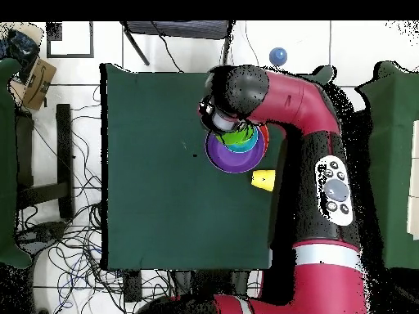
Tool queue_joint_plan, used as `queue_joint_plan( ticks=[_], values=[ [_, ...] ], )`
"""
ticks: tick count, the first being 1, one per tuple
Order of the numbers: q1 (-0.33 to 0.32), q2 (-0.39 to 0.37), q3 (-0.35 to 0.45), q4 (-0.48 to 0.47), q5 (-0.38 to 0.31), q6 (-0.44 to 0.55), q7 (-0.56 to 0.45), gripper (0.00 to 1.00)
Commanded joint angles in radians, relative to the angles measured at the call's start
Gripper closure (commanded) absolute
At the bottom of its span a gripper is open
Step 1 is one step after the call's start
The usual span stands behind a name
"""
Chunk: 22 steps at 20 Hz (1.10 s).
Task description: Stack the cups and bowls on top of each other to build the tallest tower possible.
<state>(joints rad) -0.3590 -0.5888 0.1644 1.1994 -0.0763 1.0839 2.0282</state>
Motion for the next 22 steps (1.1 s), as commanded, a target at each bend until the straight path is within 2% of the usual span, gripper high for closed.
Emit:
queue_joint_plan(
  ticks=[1,3,6,10,18,22],
  values=[
    [-0.008,-0.027,0.075,-0.008,-0.096,0.044,-0.231,1.0],
    [-0.013,-0.056,0.071,0.028,-0.099,0.037,-0.229,1.0],
    [-0.019,-0.053,0.079,0.033,-0.104,0.03,-0.233,1.0],
    [-0.025,-0.005,0.097,-0.017,-0.117,0.031,-0.244,1.0],
    [-0.033,0.016,0.111,-0.028,-0.123,0.015,-0.251,1.0],
    [-0.038,0.04,0.122,-0.064,-0.132,0.026,-0.263,1.0]
  ],
)
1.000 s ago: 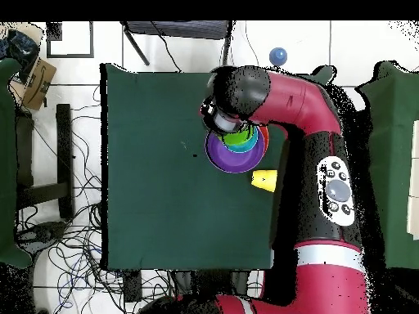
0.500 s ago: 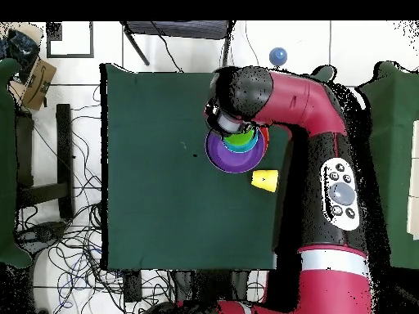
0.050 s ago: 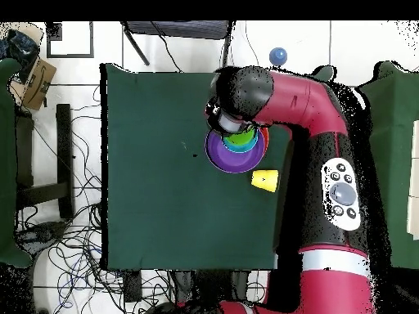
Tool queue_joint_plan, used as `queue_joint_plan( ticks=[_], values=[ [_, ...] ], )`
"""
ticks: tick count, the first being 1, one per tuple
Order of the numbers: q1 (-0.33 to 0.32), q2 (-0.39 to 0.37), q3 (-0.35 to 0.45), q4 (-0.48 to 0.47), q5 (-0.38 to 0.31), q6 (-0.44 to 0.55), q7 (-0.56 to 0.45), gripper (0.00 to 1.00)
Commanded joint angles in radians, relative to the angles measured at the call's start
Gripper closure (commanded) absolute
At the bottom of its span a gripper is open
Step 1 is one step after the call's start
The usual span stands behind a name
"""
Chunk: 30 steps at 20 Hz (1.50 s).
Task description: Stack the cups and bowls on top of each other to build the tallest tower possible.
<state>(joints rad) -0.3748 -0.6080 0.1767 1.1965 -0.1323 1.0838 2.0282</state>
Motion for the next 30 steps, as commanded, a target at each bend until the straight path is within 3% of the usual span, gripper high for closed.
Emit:
queue_joint_plan(
  ticks=[1,30],
  values=[
    [-0.022,0.063,0.111,-0.066,-0.079,0.027,-0.263,1.0],
    [-0.045,0.065,0.133,-0.023,-0.111,0.001,-0.265,1.0]
  ],
)
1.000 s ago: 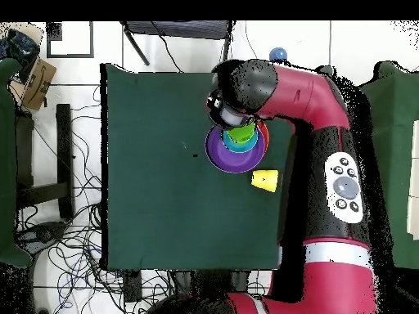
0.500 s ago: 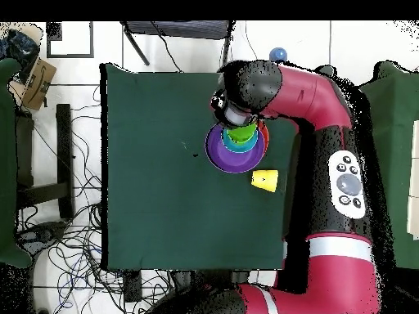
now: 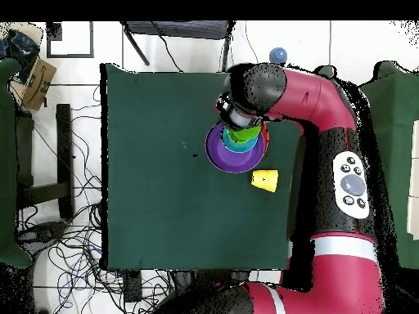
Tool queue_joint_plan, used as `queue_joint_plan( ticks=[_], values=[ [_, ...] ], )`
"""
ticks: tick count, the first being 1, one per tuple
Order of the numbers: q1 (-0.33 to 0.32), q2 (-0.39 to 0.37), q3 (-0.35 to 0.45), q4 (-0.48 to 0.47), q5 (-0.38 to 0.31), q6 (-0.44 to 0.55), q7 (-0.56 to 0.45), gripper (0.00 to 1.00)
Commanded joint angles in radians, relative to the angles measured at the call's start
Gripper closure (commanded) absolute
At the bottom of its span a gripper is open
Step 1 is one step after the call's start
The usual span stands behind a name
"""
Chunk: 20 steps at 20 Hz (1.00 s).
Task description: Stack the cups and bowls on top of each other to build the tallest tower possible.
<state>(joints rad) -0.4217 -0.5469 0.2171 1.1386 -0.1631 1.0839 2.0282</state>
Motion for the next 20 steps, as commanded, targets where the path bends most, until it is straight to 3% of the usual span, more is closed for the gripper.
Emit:
queue_joint_plan(
  ticks=[1,14,20],
  values=[
    [0.003,0.004,0.093,0.032,-0.08,0.008,-0.265,1.0],
    [0.022,-0.001,0.087,0.059,-0.079,0.005,-0.231,1.0],
    [0.013,0.033,0.092,0.057,-0.09,-0.026,-0.24,1.0]
  ],
)
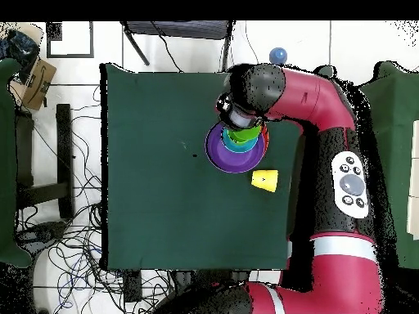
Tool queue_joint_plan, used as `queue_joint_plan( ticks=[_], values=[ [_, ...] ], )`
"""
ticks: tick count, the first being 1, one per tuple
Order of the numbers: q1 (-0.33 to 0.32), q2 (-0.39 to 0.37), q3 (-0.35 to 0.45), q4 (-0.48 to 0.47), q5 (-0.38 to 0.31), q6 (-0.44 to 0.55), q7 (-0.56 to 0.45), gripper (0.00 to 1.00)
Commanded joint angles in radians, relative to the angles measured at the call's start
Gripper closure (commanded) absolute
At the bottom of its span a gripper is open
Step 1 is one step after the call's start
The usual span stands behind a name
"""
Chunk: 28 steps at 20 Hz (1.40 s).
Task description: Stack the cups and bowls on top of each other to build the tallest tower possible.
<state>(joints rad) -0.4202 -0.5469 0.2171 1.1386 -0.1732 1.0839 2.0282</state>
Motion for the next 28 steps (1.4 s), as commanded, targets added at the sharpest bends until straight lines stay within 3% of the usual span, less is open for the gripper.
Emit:
queue_joint_plan(
  ticks=[1,19,28],
  values=[
    [0.012,0.036,0.093,0.059,-0.078,-0.03,-0.237,1.0],
    [0.029,-0.049,0.068,0.157,-0.053,-0.019,-0.159,1.0],
    [0.031,-0.034,0.072,0.141,-0.042,0.027,-0.139,1.0]
  ],
)
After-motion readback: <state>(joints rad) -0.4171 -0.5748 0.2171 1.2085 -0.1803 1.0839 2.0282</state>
